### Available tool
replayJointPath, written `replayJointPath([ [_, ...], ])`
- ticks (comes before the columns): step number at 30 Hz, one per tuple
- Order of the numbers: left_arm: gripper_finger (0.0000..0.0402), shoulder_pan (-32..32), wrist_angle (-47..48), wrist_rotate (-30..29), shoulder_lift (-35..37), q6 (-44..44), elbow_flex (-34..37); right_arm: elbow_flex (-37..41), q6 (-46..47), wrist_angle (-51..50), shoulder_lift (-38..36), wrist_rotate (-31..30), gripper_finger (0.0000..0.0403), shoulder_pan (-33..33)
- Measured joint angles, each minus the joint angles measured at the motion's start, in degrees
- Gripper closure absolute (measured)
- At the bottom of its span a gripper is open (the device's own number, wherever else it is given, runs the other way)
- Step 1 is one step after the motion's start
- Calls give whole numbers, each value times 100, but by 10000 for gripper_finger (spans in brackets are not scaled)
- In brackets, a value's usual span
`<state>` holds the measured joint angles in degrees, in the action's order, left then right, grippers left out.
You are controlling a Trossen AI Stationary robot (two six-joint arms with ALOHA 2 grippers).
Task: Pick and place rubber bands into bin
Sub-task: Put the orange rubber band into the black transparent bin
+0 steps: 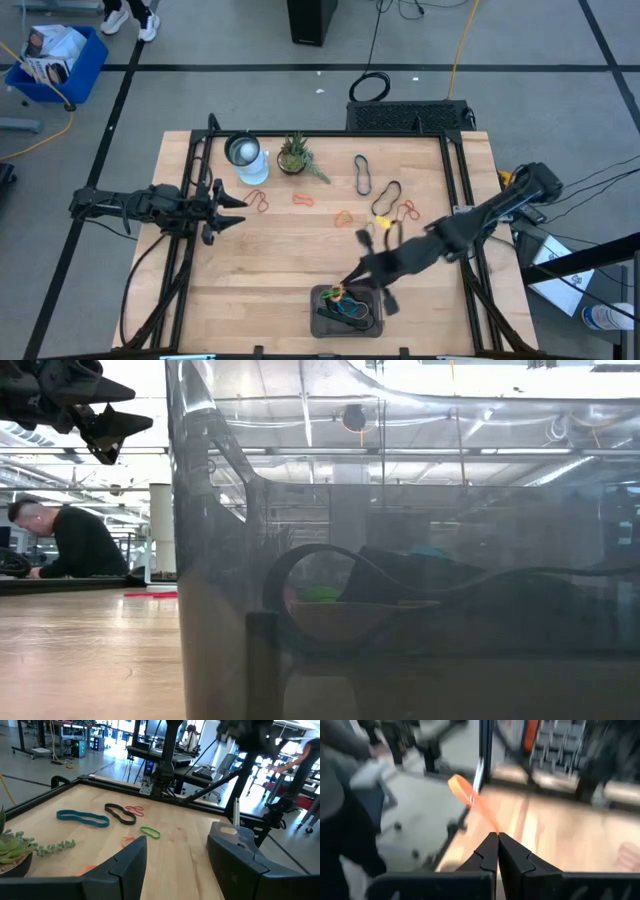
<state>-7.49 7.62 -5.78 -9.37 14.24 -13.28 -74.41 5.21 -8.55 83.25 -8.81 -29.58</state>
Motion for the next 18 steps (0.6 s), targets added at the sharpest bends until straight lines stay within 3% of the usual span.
replayJointPath([
  [6,188,0,82,-11,0,-42,0,2,1152,-812,707,309,403,-4],
  [18,188,0,391,-31,0,-48,0,0,2035,-1408,2025,910,403,-15],
])
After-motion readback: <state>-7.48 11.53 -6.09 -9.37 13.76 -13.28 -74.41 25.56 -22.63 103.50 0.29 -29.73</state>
